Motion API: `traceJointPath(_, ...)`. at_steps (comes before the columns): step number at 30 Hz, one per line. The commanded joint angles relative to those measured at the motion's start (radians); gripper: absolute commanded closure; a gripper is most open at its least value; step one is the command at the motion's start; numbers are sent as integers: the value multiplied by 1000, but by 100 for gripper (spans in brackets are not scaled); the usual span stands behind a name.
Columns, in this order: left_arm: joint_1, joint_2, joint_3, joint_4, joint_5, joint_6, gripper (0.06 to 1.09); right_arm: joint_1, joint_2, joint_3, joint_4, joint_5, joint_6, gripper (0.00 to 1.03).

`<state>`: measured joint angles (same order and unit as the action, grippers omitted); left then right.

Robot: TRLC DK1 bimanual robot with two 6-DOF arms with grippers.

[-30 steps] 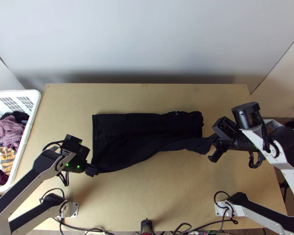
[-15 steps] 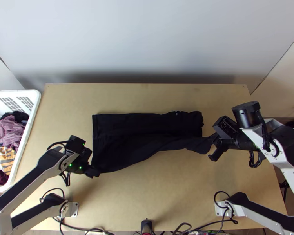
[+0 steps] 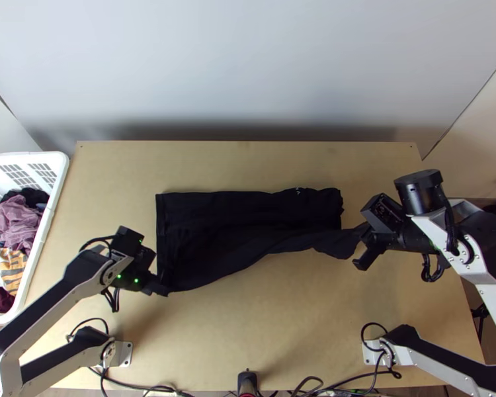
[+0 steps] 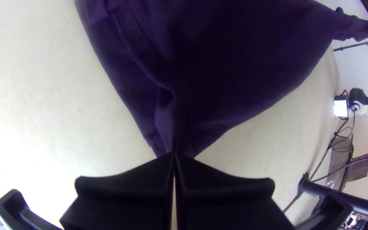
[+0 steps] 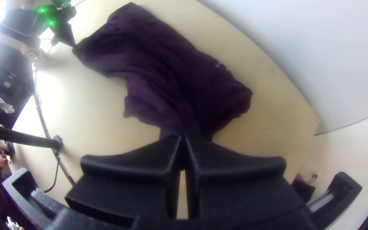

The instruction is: Fold the t-shirt

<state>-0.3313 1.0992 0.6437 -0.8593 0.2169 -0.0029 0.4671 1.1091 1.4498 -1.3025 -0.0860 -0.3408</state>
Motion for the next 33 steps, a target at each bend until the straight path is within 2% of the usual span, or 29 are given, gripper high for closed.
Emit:
traceJointPath(1,89,-15,74,-47,-1,21,105,-4,6,35,-3,15,-3,100)
traceJointPath(14,344,-9,214,-66,-1,124,105,-27,28,55,9,34,-15,100)
traceJointPath(27,356,163,485,-35,22,57,105,-82,135,4,120,38,-81,100)
traceJointPath(33,357,246,593,-27,21,49,105,-143,205,3,175,38,-127,100)
